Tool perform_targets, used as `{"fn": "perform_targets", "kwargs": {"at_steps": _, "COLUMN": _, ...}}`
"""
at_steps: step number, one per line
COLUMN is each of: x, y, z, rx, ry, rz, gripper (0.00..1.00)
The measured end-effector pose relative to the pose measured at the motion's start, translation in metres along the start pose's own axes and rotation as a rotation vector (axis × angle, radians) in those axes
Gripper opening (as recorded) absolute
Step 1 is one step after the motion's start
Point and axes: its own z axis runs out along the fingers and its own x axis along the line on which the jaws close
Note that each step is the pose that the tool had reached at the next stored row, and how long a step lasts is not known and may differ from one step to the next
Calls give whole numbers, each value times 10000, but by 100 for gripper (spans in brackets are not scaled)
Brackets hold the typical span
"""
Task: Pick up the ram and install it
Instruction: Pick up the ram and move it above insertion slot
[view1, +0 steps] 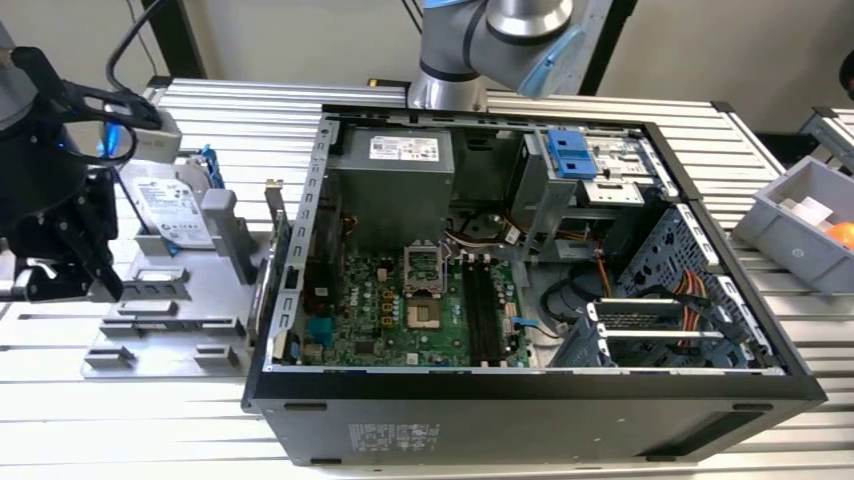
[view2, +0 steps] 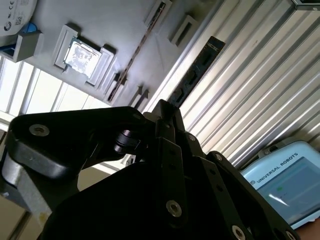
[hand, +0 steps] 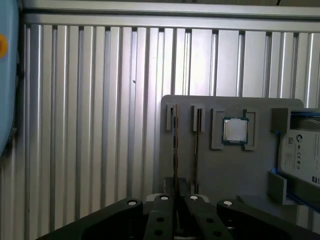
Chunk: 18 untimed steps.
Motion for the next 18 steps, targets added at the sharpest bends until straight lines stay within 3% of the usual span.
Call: {"fn": "perform_targets", "kwargs": {"at_steps": 18, "x": 5, "y": 6, "z": -274, "rx": 0, "ry": 0, "rz": 0, "gripper": 0}}
